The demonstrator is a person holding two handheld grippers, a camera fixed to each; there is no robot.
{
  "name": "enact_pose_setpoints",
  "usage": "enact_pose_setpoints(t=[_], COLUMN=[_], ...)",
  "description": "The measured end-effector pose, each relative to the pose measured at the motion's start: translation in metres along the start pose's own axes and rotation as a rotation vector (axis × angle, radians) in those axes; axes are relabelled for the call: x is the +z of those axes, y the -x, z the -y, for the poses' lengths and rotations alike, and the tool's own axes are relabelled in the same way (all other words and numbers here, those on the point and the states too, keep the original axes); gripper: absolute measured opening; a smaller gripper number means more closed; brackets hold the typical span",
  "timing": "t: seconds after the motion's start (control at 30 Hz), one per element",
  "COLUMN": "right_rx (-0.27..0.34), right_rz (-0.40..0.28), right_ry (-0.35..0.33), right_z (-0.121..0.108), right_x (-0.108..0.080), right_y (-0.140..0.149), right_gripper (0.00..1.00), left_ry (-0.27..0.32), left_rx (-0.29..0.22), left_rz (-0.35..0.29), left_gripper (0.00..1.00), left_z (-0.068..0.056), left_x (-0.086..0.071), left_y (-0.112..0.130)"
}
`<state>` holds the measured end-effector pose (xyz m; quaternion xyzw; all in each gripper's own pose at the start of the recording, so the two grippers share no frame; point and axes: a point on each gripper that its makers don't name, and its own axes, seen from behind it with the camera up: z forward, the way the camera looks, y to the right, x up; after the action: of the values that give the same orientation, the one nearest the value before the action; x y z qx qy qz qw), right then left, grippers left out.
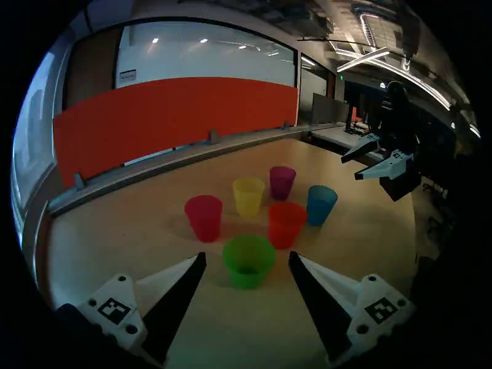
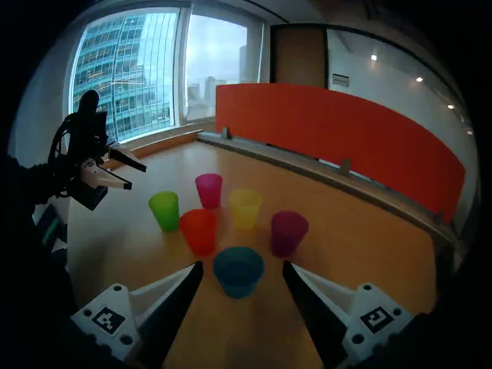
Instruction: Pour water
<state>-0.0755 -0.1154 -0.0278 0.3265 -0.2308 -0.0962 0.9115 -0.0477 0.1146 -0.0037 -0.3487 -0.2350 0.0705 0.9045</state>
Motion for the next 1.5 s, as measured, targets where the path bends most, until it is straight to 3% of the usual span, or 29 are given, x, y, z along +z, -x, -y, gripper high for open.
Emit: enact_pose_setpoints(t=[0.27,0.77,1.5], right_rx=[0.010,0.007,-0.007], right_rz=[0.038,0.099,0.170], right_ry=[-0.015,-0.028,-0.064], right_z=[0.001,-0.002,0.004], right_x=[0.012,0.033,0.071], right_y=[0.018,0.042,0.063], right_gripper=[1.00,1.00,1.00], left_ry=[0.036,0.041,0.076], left_rx=[0.009,0.051,0.052], left_rz=[0.067,0.187,0.236], left_gripper=[1.00,1.00,1.00], left_z=[-0.008,-0.002,-0.003], left_x=[0.012,0.034,0.071], left_y=[0.019,0.051,0.053])
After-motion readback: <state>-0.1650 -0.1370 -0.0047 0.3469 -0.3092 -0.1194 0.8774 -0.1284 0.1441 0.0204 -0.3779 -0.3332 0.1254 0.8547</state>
